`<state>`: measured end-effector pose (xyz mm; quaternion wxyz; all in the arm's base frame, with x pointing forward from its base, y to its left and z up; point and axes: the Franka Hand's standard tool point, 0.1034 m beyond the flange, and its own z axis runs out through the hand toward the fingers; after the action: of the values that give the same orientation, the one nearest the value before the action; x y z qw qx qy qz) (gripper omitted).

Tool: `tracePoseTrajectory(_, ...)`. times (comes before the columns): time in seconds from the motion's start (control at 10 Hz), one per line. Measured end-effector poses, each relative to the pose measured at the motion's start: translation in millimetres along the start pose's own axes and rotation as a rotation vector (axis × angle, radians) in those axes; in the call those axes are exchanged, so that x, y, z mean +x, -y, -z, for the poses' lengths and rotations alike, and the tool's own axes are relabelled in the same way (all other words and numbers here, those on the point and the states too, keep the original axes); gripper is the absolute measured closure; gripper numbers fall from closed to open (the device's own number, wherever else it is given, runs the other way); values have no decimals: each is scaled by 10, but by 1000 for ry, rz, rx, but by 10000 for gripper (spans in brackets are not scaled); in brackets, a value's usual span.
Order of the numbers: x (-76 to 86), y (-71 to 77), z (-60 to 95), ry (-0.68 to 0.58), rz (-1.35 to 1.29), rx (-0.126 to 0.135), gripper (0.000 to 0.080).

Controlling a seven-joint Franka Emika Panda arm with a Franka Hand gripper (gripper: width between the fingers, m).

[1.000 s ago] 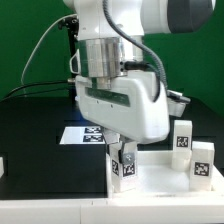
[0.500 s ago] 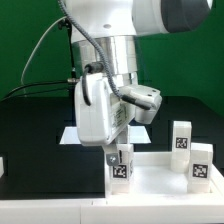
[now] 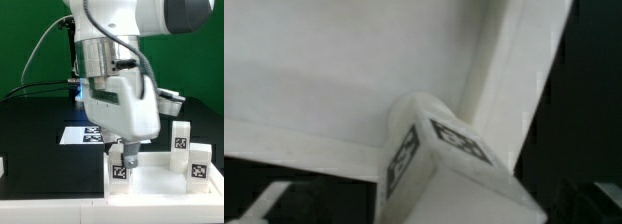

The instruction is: Assemble square table

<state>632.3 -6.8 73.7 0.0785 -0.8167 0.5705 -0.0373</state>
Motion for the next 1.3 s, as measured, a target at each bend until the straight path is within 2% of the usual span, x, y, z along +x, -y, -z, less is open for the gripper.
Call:
tracePoseTrajectory(0.1,11,-6,-1,0,-6,0,155)
tracePoseTrajectory(0.3,36,-10,2,-16,230,-9,151)
tracePoseTrajectory(0.5,-8,32,2,-38,639,-30,151)
tracePoseTrajectory(0.6,22,44,21,-29,846,-35,151)
tracePoseTrajectory(0.8,45,43,20,-39,822,-31,151)
tracePoseTrajectory(1.0,50,40,18,-39,808,-31,414)
tracePoseTrajectory(1.1,50,39,16,-40,689,-28,515)
tracePoseTrajectory(1.3,59,34,18,-42,545,-26,515)
